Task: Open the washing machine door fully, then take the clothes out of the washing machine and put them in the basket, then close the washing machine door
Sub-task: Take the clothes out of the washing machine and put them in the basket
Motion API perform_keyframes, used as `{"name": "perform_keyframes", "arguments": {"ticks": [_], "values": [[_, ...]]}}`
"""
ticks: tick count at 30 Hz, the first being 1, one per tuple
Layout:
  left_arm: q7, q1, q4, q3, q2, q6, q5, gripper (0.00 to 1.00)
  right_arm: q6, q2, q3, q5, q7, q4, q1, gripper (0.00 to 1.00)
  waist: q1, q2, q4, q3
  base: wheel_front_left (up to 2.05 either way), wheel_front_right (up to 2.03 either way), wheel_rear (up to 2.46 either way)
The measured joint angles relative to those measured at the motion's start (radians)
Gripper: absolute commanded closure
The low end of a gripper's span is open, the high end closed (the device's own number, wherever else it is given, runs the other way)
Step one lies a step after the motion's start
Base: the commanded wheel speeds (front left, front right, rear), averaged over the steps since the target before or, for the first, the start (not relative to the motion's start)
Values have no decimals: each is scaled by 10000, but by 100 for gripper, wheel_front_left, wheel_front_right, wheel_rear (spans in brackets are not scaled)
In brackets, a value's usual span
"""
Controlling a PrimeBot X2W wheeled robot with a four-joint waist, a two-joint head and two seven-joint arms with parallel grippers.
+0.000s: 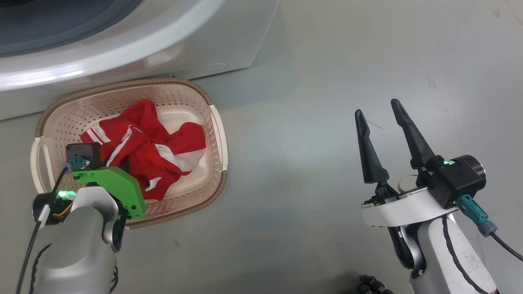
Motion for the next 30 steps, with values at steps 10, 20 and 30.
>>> {"name": "perform_keyframes", "arguments": {"ticks": [10,20,30], "values": [[-606,-406,721,389,54,-19,-307,0,-17,21,-188,0,0,69,-35,0,0,0,101,-51,0,0,0],[-1808,-407,913,263,40,-153,-171,0,-13,17,-245,-19,0,230,-64,0,0,0,453,-384,0,0,0],[-2500,-403,585,117,-169,-328,2,0,-13,-167,-407,-130,0,476,-58,0,0,0,963,-940,0,0,0]]}}
